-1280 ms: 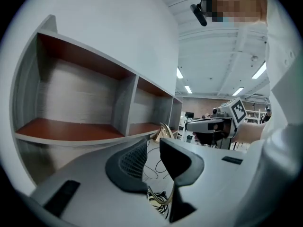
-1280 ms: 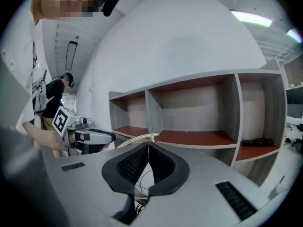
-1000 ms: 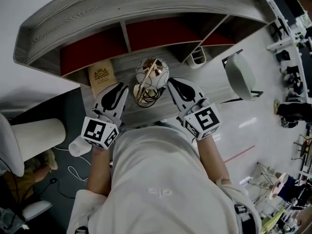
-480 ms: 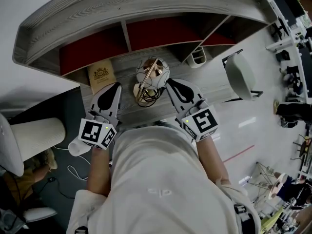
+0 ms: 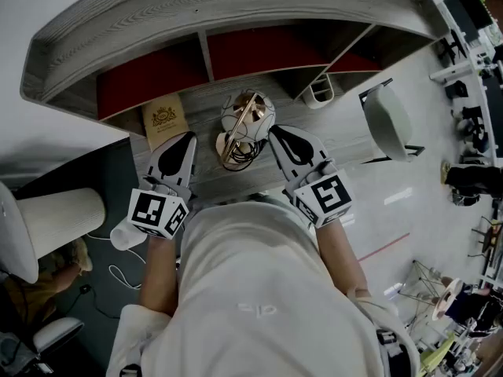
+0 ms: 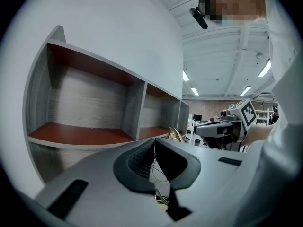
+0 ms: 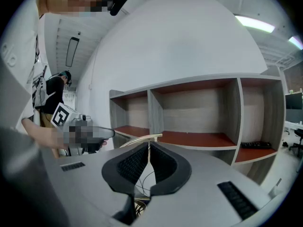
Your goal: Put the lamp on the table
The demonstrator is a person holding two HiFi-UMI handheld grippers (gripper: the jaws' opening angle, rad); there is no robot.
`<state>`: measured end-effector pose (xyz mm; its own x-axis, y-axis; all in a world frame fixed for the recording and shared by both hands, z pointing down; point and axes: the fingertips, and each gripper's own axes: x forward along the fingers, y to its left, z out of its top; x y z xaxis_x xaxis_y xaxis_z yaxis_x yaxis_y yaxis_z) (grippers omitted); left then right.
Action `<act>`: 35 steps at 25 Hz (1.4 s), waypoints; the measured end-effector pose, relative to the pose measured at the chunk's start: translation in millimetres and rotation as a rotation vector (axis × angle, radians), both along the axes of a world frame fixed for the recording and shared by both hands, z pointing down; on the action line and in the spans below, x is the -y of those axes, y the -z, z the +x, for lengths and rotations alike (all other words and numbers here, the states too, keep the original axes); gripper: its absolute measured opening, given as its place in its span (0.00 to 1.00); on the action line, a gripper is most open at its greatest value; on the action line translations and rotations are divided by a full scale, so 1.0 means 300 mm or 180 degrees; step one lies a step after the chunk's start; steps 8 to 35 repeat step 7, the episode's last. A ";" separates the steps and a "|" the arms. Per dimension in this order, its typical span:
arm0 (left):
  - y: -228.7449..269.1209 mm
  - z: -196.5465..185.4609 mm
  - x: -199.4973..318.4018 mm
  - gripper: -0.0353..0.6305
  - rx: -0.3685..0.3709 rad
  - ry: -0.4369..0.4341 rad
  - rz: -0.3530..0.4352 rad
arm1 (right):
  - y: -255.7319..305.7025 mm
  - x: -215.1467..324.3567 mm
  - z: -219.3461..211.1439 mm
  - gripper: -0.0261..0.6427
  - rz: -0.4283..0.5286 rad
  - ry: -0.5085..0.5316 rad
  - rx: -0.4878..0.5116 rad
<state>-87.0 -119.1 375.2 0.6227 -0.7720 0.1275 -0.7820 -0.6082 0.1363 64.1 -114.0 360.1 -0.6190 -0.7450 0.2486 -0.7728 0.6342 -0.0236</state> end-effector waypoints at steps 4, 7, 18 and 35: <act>-0.004 -0.011 0.000 0.08 -0.0028 0.0025 -0.0018 | -0.010 -0.005 -0.004 0.08 -0.0022 -0.0011 0.0018; -0.006 -0.009 -0.003 0.08 -0.0033 -0.0001 -0.0024 | -0.012 -0.009 -0.008 0.08 -0.0021 -0.0004 0.0013; -0.006 -0.009 -0.003 0.08 -0.0033 -0.0001 -0.0024 | -0.012 -0.009 -0.008 0.08 -0.0021 -0.0004 0.0013; -0.006 -0.009 -0.003 0.08 -0.0033 -0.0001 -0.0024 | -0.012 -0.009 -0.008 0.08 -0.0021 -0.0004 0.0013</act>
